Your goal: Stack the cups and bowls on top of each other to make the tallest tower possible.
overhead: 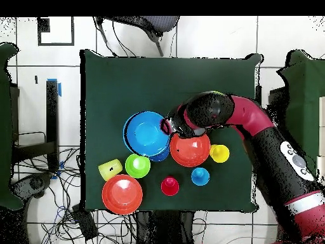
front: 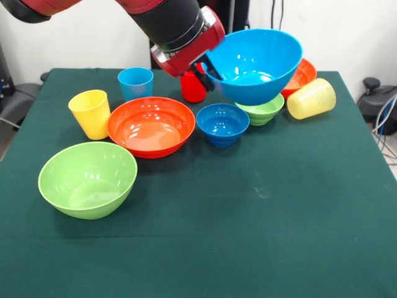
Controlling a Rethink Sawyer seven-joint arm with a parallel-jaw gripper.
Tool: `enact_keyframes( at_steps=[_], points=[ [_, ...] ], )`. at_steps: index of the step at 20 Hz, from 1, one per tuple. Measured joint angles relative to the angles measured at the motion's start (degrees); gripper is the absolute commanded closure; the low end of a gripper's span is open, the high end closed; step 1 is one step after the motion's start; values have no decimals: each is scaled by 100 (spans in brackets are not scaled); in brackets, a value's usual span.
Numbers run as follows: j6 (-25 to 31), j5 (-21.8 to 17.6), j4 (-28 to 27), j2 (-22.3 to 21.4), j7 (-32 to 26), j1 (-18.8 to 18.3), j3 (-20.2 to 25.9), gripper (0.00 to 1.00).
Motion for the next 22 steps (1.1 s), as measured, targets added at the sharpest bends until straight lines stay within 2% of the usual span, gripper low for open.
enact_keyframes(
  at_steps=[5,11,22],
  points=[
    [0,-447,-3,-79,0,0,-7,100],
    [0,-777,-6,-79,0,1,-31,100],
    [50,-943,-12,-49,0,86,-102,100]
  ],
)
